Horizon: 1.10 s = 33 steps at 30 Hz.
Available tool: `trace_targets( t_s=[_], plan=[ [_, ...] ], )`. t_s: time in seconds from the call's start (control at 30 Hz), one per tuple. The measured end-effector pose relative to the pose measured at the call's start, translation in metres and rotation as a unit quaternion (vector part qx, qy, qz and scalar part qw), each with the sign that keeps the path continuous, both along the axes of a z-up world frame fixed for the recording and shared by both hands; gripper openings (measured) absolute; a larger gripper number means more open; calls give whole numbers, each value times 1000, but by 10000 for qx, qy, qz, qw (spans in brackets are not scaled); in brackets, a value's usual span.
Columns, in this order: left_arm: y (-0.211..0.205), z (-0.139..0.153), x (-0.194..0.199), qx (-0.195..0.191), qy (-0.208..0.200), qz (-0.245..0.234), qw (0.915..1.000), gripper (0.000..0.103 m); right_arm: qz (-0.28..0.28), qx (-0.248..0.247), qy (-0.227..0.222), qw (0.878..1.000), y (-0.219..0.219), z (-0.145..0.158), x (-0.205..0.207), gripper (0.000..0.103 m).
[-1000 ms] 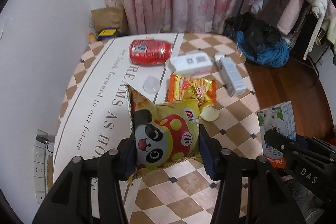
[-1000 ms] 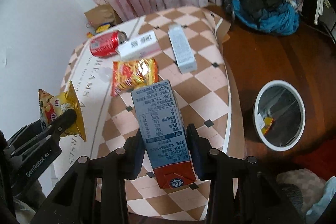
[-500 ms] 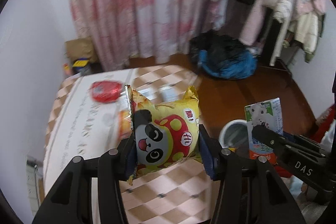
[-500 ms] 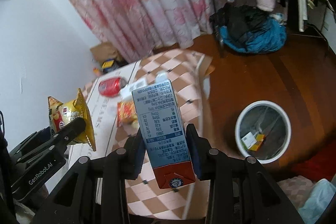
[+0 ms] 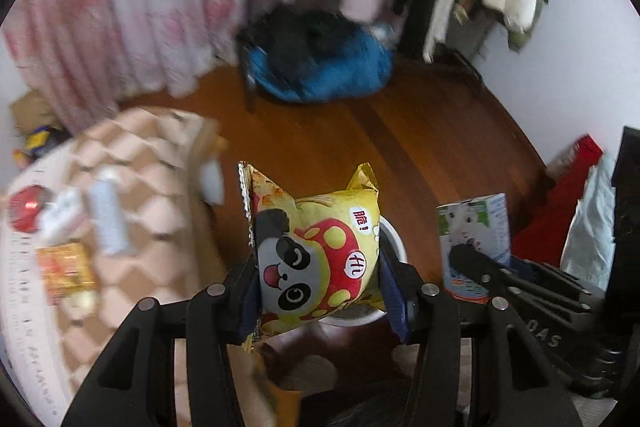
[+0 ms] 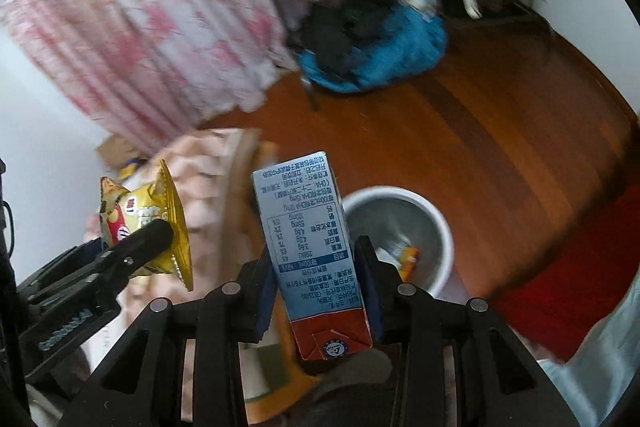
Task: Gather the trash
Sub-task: 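Carry the chip bag and milk carton over the trash bin, then open both tools to drop the bag and carton into the bin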
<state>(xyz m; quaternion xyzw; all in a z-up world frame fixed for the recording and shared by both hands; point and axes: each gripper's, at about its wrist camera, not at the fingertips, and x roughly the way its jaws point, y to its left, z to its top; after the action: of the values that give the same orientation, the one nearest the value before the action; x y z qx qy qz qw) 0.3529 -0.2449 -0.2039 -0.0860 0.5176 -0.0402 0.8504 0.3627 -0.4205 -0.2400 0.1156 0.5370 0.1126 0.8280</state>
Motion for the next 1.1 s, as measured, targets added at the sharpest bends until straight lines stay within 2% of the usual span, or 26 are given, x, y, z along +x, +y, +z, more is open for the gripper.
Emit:
trace_targets(
  t_s=[0.1,0.17,0.27,0.4,0.43,0.47,0.5,0.53,0.57,0.6,0.63,0.67,0.7,0.8,0.9,1.1],
  plan=[
    [-21,-45,34,-285,530,-201,9980,48,-194,63,512,9985,-30,-51,22,39],
    [-32,-71,49,-322,808,-275,9958,48,-299,76,819,9962,-45,-85,35,39],
    [-40,-106,67,-566,1273,-332,9897,49,-452,167,1181,9918,-62,-128,51,39],
    [-43,-133,83,-498,1605,-234,9855,51,-623,326,1522,9858,-75,-170,64,39],
    [-41,-137,86,-479,1637,-182,9852,60,-636,355,1582,9847,-77,-177,65,39],
    [-37,-139,86,-508,1674,-124,9845,82,-678,450,1632,9832,-78,-187,69,39],
    [-36,-141,87,-528,1700,-85,9840,92,-683,505,1660,9825,-77,-193,72,40],
    [-33,-143,87,-497,1715,-29,9839,100,-691,559,1693,9815,-74,-199,76,40],
    [-31,-145,86,-438,1726,9,9840,100,-729,689,1690,9805,-74,-205,80,40],
    [-28,-146,85,-367,1739,51,9841,100,-724,784,1688,9798,-74,-209,82,48],
    [-27,-148,84,-310,1745,79,9841,100,-742,810,1686,9796,-72,-212,85,69],
    [-26,-149,80,-206,1743,117,9844,100,-773,829,1635,9800,-70,-214,87,82],
    [-24,-149,77,-97,1731,156,9847,100,-767,853,1586,9807,-69,-215,88,101],
    [-19,-152,63,294,1669,235,9853,100,-741,558,1568,9833,-65,-214,86,103],
    [-16,-157,54,527,1644,309,9845,100,-715,-67,1663,9835,-60,-212,80,103],
    [-21,-155,42,758,1617,272,9835,100,-506,-887,1714,9799,-55,-201,62,103]
  ],
)
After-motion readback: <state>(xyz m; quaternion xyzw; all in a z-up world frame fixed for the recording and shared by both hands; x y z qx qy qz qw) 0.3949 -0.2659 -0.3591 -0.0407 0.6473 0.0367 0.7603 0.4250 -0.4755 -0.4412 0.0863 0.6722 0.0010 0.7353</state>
